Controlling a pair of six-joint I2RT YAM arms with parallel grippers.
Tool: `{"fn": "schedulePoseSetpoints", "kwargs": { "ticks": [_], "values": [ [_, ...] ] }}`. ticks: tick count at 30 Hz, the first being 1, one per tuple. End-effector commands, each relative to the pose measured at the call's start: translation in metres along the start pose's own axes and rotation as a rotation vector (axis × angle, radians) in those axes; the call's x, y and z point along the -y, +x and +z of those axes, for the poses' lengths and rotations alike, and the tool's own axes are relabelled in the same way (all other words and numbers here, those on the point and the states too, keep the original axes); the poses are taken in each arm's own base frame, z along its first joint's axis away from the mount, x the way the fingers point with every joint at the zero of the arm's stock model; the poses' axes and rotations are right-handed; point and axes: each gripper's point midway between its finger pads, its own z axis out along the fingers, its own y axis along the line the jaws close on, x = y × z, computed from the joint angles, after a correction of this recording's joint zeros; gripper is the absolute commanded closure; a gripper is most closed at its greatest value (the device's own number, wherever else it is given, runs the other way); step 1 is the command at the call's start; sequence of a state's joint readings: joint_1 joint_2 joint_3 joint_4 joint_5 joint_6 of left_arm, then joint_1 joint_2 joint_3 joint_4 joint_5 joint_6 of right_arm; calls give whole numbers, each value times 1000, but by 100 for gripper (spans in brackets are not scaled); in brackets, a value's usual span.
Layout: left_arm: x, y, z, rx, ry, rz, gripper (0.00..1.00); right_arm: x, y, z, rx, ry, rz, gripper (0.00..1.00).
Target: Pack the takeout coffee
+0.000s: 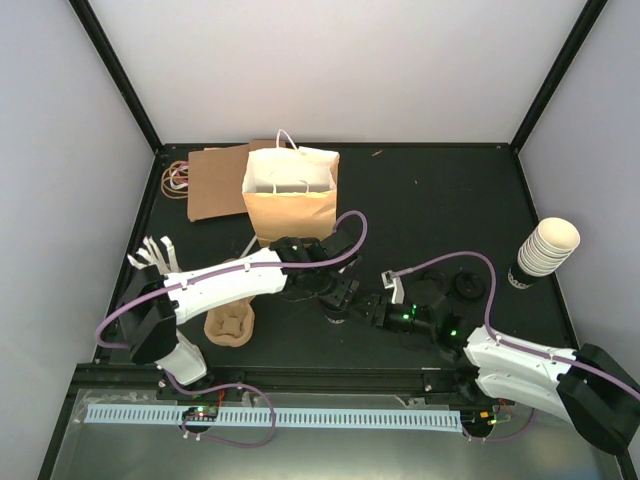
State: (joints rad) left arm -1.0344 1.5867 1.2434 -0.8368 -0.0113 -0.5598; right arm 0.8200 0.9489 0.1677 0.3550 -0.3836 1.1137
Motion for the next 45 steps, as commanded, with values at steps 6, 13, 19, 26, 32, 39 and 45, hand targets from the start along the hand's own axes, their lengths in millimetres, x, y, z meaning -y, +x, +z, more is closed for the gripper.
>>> {"fn": "schedulePoseSetpoints", "kwargs": {
  "ticks": [6, 13, 19, 26, 32, 39, 45],
  "values": [
    [-5, 47, 34, -215, -7, -49, 34, 30, 3, -2, 40, 100, 105, 59],
    [-5, 49, 40, -222, -3, -45, 35, 56, 19, -4, -18, 207, 126, 61],
    [-8, 54, 42, -226, -2, -45, 35, 71, 32, 1, -83, 270, 133, 62],
    [-11, 58, 45, -225, 5, -52, 35, 91, 47, 2, -123, 360, 144, 64],
    [-12, 62, 49, -229, 13, -54, 35, 108, 58, -4, -136, 439, 161, 64],
    [-13, 64, 52, -228, 21, -54, 35, 124, 67, -5, -170, 524, 167, 66],
    [-14, 66, 54, -229, 25, -58, 35, 130, 70, -8, -157, 539, 192, 70]
  ]
}}
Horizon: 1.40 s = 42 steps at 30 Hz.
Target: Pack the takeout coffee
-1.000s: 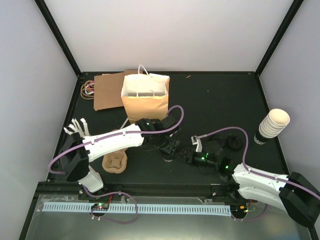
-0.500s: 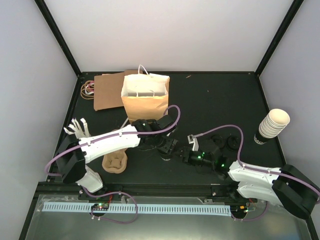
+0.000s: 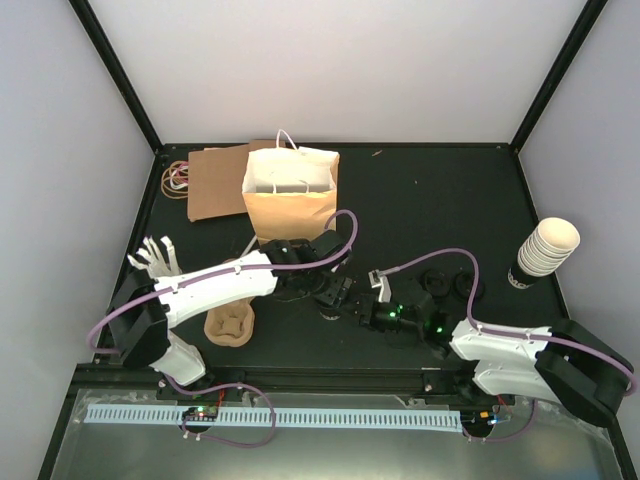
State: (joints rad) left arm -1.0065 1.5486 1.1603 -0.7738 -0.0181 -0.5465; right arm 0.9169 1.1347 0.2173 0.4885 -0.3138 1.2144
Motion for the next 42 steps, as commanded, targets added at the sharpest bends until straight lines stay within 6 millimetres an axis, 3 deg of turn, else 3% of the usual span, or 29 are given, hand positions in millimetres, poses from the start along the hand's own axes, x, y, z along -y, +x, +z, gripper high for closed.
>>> {"fn": "schedulePoseSetpoints", "kwargs": {
  "ticks": [1, 20, 34, 42],
  "values": [
    [1, 64, 47, -252, 32, -46, 35, 140, 53, -31, -113, 530, 135, 70],
    [-1, 65, 57, -273, 74, -71, 36, 101, 40, 1, -37, 448, 142, 73],
    [0, 63, 61, -285, 93, -84, 36, 105, 39, 18, 25, 492, 203, 73],
    [-3, 65, 60, -287, 82, -83, 36, 114, 39, 4, 49, 503, 206, 73]
  ]
}}
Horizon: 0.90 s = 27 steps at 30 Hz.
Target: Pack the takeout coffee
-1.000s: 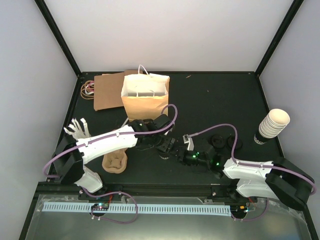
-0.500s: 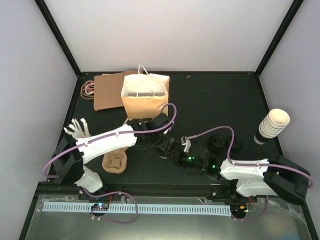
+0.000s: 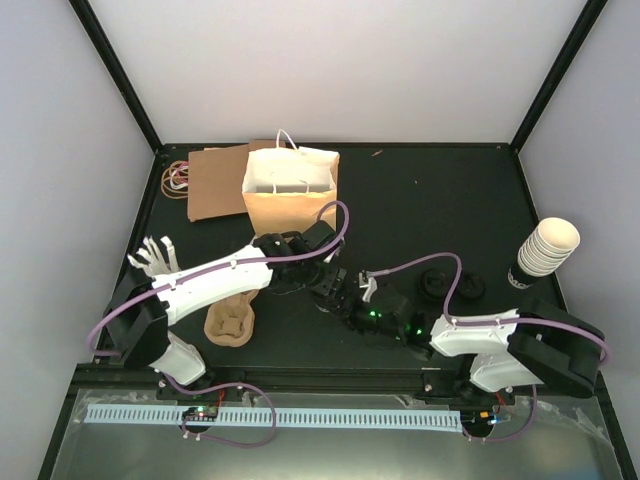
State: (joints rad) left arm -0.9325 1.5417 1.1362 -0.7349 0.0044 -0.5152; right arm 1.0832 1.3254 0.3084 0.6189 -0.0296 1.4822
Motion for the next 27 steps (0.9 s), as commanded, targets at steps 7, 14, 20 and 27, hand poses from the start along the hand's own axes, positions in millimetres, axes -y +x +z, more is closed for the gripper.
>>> {"fn": "schedulePoseSetpoints", "kwargs": {
  "ticks": [7, 14, 20, 27],
  "values": [
    [11, 80, 56, -311, 69, -43, 36, 140, 3, -41, -6, 502, -32, 73],
    [10, 81, 55, -309, 68, -39, 36, 139, -5, -49, 3, 488, -45, 73],
    [10, 81, 54, -303, 69, -38, 36, 134, -16, -53, 5, 499, -74, 74],
    [9, 81, 54, -303, 70, -37, 36, 136, -20, -54, -19, 497, -90, 74]
  ]
}}
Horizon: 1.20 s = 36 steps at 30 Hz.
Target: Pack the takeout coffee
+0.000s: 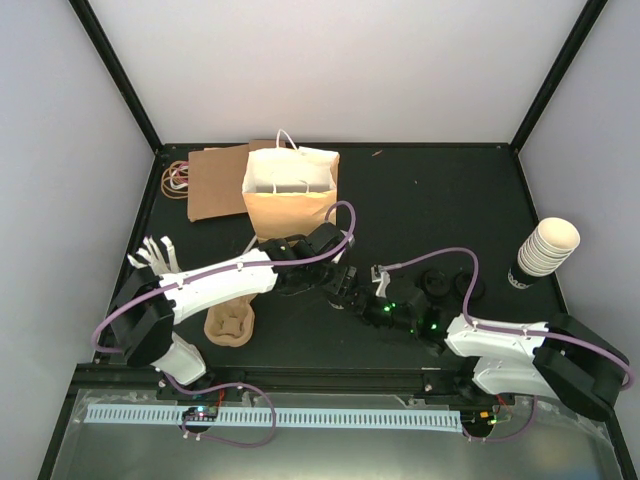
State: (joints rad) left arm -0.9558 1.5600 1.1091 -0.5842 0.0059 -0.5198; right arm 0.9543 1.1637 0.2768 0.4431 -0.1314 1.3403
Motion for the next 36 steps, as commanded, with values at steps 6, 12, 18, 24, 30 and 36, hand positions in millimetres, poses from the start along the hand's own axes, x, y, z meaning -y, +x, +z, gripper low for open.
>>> {"fn": "schedulePoseSetpoints", "kwargs": {
  "ticks": [6, 12, 18, 24, 30, 36],
  "values": [
    [-11, 102, 36, -389, 11, -66, 36, 128, 14, -25, -62, 452, -16, 74],
    [-11, 102, 36, -389, 13, -63, 36, 134, 13, -24, -94, 455, -21, 74],
    [-11, 102, 36, -389, 13, -61, 36, 134, 8, -24, -103, 446, -32, 75],
    [-11, 102, 36, -391, 13, -61, 36, 137, 0, -29, -96, 425, -24, 75],
    [-11, 100, 37, -391, 6, -58, 36, 121, -10, -39, -58, 372, -54, 71],
    [-10, 96, 39, -401, -9, -49, 36, 109, -13, -46, -61, 345, -77, 68]
  ]
}}
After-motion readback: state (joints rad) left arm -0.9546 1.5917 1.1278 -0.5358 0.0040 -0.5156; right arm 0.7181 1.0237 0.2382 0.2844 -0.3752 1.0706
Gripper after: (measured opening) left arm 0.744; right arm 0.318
